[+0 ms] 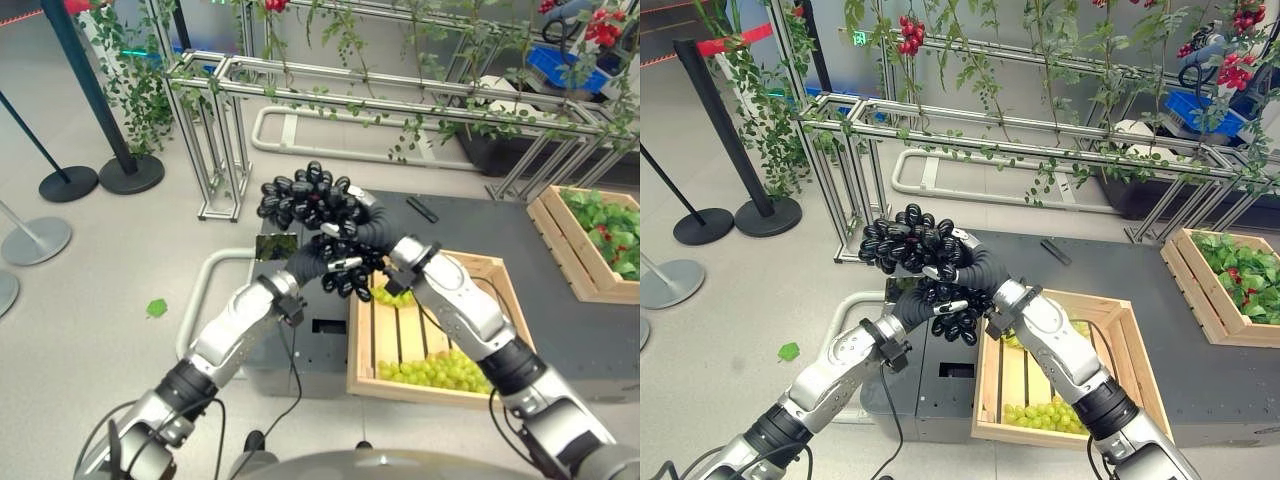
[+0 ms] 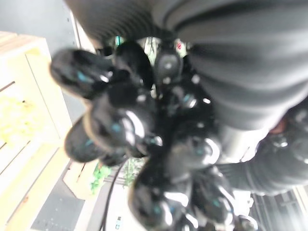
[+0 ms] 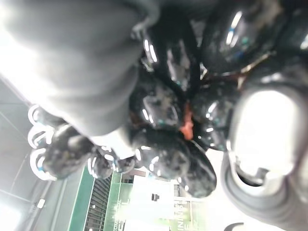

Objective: Pick up the fruits from the basket on one side to the basket on the other side

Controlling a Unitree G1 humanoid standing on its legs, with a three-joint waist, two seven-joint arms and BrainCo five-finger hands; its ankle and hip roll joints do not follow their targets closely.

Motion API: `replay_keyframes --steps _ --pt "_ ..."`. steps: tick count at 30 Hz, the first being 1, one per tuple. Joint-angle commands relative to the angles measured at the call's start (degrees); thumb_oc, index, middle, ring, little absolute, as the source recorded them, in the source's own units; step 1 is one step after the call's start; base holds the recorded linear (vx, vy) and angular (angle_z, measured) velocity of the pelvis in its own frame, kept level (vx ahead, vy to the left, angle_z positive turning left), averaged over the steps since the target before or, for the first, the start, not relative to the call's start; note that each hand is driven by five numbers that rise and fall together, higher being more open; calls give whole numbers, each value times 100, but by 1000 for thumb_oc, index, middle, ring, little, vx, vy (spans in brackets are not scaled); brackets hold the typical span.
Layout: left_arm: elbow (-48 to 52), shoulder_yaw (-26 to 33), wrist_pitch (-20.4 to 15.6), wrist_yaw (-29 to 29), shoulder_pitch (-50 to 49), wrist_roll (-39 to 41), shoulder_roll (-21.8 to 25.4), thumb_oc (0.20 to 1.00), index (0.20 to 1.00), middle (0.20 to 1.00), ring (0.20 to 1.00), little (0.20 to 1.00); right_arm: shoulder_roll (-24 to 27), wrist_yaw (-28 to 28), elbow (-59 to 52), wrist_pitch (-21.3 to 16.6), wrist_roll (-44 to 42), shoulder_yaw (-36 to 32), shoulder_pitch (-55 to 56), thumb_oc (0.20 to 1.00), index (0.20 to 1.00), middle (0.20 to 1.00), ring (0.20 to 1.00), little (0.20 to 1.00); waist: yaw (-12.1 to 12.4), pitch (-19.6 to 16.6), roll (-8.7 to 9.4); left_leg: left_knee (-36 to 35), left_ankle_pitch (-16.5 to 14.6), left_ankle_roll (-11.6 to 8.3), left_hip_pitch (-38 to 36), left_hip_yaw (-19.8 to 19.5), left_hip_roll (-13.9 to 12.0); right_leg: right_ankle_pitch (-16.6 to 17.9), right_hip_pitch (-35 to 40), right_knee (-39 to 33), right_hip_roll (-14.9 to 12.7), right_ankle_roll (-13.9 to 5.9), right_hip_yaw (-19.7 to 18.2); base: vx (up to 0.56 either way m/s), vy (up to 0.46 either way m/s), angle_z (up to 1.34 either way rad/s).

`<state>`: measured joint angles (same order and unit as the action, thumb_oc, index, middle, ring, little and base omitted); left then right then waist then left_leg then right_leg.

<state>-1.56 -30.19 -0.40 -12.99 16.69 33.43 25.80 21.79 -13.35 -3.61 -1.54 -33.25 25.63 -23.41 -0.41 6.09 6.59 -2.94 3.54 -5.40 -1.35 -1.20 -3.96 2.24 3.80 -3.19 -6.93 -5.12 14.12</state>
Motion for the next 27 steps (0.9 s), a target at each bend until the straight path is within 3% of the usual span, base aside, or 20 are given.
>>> replay_keyframes --steps 1,10,11,12,18,20,22,23,24,25,27 --pt "-20 232 -290 -20 206 373 -152 200 200 200 200 200 -509 -165 -435 -496 -349 37 -211 200 200 200 200 200 58 -182 147 631 -769 391 230 -142 239 -480 -301 664 -153 -247 -64 0 0 0" --pt "7 367 -330 -56 75 391 -70 200 200 200 200 200 -487 -174 -414 -509 -380 -44 -94 200 200 200 200 200 55 -184 128 623 -772 381 202 -136 219 -483 -296 657 -144 -243 -79 0 0 0" --pt "12 381 -331 -54 61 391 -67 200 200 200 200 200 -474 -177 -417 -501 -383 -49 -88 627 627 627 627 627 57 -181 128 626 -773 381 204 -134 220 -483 -297 659 -144 -243 -80 0 0 0" --pt "13 400 -332 -60 33 395 -68 200 200 200 200 200 -459 -179 -435 -497 -373 -75 -62 1000 1000 1000 1000 1000 53 -181 123 622 -773 382 201 -138 222 -485 -295 660 -144 -243 -79 0 0 0" --pt "63 614 -336 -123 -146 388 -1 200 200 200 200 200 -95 -101 -559 -550 -163 -621 261 1000 1000 1000 1000 1000 31 -200 140 628 -784 383 202 -149 229 -487 -285 661 -137 -250 -72 0 0 0" --pt "142 870 -311 -180 -250 554 40 200 200 200 200 200 251 -8 -678 -688 134 -1290 556 1000 1000 1000 1000 1000 26 -222 146 610 -778 383 206 -156 223 -490 -283 657 -138 -260 -54 0 0 0" --pt "175 914 -306 -182 -221 595 24 200 200 200 200 200 332 49 -763 -699 171 -1524 702 1000 1000 1000 1000 1000 18 -232 145 605 -778 381 203 -159 221 -492 -281 657 -137 -262 -46 16 -12 1" --pt "892 892 -1479 263 552 -483 139 200 200 200 200 200 389 111 -738 -900 181 -1422 817 1000 1000 1000 1000 1000 -40 -269 195 598 -810 354 159 -155 196 -521 -267 677 -127 -261 -47 12 -33 1" --pt "-342 658 -839 296 180 254 -456 200 200 200 200 200 542 45 -594 -846 196 -1698 856 1000 1000 1000 1000 1000 -75 -244 229 591 -789 365 161 -156 200 -511 -274 667 -120 -268 -55 14 -29 -5" --pt "287 817 -283 -127 -78 422 -120 200 200 200 200 200 879 144 -594 -790 256 -2357 1309 1000 1000 1000 1000 1000 -83 -266 196 577 -780 373 184 -167 208 -481 -289 664 -133 -279 -32 0 0 0" --pt "457 957 -294 -172 -353 516 -52 200 200 200 200 200 963 133 -516 -808 298 -2613 1381 1000 1000 1000 1000 1000 -73 -272 202 572 -782 376 194 -186 215 -486 -282 660 -135 -282 -18 -2 -2 8"
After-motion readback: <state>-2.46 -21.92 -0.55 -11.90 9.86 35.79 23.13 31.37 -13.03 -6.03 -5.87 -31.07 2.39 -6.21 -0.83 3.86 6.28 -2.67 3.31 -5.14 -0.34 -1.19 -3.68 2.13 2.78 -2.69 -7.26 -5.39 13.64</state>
